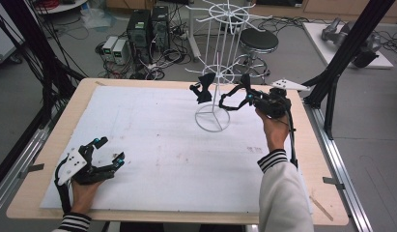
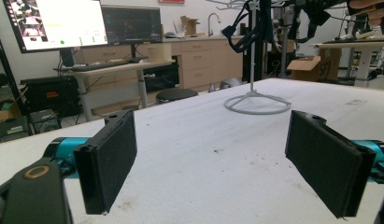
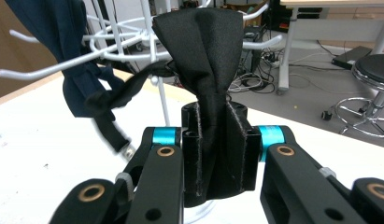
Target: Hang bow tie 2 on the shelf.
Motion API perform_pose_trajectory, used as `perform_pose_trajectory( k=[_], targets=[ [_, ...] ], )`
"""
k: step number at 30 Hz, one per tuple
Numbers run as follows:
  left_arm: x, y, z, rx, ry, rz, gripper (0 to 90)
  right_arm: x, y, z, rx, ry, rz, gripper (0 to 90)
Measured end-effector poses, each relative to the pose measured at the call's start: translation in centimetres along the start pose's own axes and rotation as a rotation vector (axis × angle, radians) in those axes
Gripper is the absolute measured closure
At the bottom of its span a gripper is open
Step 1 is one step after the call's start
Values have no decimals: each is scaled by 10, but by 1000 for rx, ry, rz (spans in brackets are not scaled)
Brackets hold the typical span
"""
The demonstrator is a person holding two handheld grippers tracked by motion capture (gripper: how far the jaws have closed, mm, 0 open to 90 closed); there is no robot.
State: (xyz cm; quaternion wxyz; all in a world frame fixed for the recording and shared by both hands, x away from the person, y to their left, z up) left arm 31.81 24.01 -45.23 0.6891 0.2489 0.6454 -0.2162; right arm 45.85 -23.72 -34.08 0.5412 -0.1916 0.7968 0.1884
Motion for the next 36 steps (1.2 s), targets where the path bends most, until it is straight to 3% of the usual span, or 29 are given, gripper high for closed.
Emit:
perform_pose_trajectory(
  k=[11, 22, 24, 30, 32, 36],
  targets=[
    [0, 0, 0, 2, 0, 1, 171, 15, -1, 10, -14, 25, 31, 773],
    [0, 0, 0, 2, 0, -1, 171, 25, 3, 14, -15, 63, -6, 748],
    [0, 0, 0, 3, 0, -1, 171, 26, 5, 12, -16, 68, -26, 675],
    [0, 1, 0, 2, 1, -4, 171, 29, 9, 10, -13, 110, -66, 94],
    [0, 1, 0, 0, 0, -7, 171, 29, 9, 8, 23, 109, -98, 9],
    [0, 1, 0, -1, 1, -6, 171, 30, 13, -5, 53, 36, -111, 6]
  ],
)
Point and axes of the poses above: each handheld gripper's, and its own axes: z roughly forward along the jaws, x roughly out of its underside, y roughly to its left, the point moved 6 cm from there along z, roughly forward along the jaws, and after that the axes turned 1 degree about x, right-handed, at the moved point
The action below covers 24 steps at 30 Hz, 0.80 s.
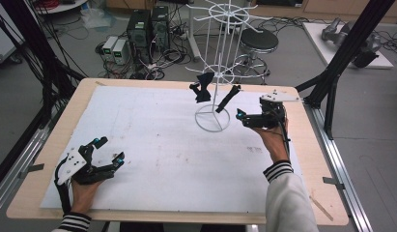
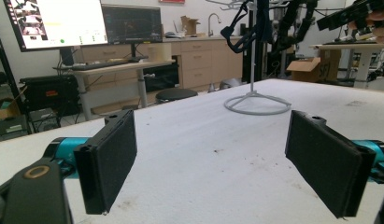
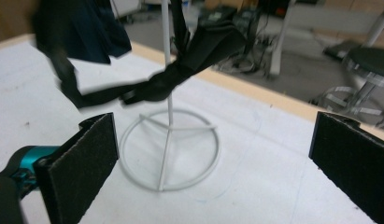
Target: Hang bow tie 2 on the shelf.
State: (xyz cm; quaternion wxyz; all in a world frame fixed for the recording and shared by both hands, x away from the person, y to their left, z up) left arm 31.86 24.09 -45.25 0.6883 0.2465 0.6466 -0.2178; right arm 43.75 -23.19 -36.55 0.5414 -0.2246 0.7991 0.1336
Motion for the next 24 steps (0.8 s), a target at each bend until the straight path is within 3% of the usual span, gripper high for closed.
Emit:
perform_pose_trajectory(
  k=[4, 9, 16, 24],
  targets=[
    [0, 0, 0, 1, 2, 5, 171, 7, 3, -16, -4, -23, -6, 6],
    [0, 0, 0, 1, -1, -2, 171, 21, 6, -41, -9, -92, -1, 6],
    [0, -1, 0, 5, 1, 2, 171, 57, 17, -73, 6, -197, 29, 7],
    [0, -1, 0, 4, 1, 4, 170, 94, 34, -93, 39, -256, -4, 7]
  ],
)
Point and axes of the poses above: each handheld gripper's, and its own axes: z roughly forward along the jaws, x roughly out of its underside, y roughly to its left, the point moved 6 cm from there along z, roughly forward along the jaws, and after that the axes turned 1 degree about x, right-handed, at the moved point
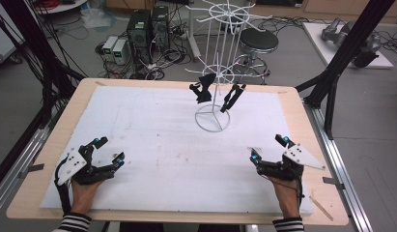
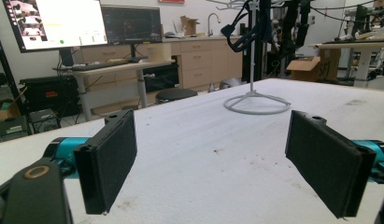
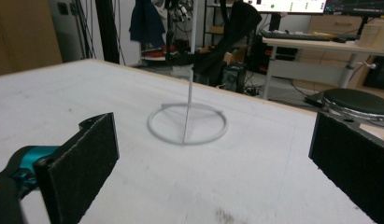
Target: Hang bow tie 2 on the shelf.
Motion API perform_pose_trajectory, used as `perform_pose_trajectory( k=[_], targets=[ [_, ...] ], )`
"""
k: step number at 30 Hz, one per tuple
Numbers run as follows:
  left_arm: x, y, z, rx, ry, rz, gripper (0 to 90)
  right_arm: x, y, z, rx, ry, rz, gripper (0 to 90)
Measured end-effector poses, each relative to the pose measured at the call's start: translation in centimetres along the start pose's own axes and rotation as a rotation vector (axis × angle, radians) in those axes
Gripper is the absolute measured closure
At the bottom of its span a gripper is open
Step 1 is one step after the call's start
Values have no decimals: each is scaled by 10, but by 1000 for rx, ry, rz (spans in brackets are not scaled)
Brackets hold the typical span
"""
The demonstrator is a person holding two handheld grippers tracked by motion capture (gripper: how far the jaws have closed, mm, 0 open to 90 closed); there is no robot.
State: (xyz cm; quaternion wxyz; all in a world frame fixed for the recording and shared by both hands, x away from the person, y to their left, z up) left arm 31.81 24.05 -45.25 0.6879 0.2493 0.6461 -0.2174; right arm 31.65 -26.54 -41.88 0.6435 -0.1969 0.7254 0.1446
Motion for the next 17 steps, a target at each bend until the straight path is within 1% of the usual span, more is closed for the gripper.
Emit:
perform_pose_trajectory(
  k=[1, 2, 4, 5, 8, 9, 11, 13, 15, 17],
  targets=[
    [0, 0, 0, -1, -1, 0, 171, 4, 0, -3, 11, -15, -7, 7],
    [0, 0, 0, -2, -1, 0, 170, 8, 1, -5, 15, -19, -1, 7],
    [0, 0, 0, -3, -2, 2, 170, 15, -1, -8, 33, -53, 15, 7],
    [0, 0, 0, -5, -4, 3, 170, 19, -2, -10, 42, -58, 27, 7],
    [0, 0, -1, -11, -8, 1, 170, 29, -4, -11, 51, -81, 43, 7],
    [0, 0, -1, -12, -8, 0, 170, 32, -4, -11, 49, -85, 40, 7],
    [0, 0, -1, -13, -8, 0, 170, 36, -4, -9, 37, -75, 48, 7],
    [0, 0, -1, -17, -7, 4, 170, 39, -4, -7, 42, -59, 42, 7],
    [0, 0, -1, -18, -7, 5, 170, 39, -3, -7, 47, -62, 30, 7],
    [0, 0, -1, -19, -8, 4, 170, 39, -3, -8, 50, -64, 32, 7]
  ],
)
Point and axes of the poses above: each handheld gripper's, and its own axes: z roughly forward along the jaws, x roughly out of its underside, y roughly to its left, the point moved 6 cm from there along z, roughly forward along the jaws, and after that the axes turned 1 degree about x, right-handed, at the moved point
